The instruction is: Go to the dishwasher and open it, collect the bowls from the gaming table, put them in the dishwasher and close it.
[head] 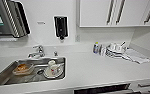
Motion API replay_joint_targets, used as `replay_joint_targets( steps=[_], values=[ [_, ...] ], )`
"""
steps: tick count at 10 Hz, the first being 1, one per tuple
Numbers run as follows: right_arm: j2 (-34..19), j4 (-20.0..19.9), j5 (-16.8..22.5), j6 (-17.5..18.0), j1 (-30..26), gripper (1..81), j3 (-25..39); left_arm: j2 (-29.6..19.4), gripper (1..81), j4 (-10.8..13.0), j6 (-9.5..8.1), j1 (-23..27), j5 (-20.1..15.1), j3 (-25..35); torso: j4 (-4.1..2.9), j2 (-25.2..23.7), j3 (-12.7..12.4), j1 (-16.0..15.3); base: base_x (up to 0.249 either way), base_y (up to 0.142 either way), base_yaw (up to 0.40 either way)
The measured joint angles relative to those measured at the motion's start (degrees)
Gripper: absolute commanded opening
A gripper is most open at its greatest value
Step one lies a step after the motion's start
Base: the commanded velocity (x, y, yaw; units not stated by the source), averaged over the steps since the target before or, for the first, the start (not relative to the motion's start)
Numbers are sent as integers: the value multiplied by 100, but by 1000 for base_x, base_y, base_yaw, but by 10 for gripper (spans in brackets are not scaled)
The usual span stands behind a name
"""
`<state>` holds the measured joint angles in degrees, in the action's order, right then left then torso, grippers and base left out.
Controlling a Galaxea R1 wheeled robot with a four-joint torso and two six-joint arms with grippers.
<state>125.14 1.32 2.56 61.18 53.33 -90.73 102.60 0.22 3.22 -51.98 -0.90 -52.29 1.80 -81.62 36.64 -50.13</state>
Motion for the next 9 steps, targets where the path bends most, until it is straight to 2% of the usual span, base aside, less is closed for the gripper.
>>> replay_joint_targets(
  steps=[3,7,9],
  values=[
    [59,26,-50,-30,-63,811,-11,27,811,0,-2,2,0,0,2,0,0,0,0,0,0],
    [367,66,-495,-39,-116,811,-182,29,811,0,0,0,-9,0,2,0,-5,2,0,0,0],
    [428,69,-583,-35,-160,811,-221,29,811,0,0,0,-15,0,2,0,-5,2,0,0,0]
  ],
)
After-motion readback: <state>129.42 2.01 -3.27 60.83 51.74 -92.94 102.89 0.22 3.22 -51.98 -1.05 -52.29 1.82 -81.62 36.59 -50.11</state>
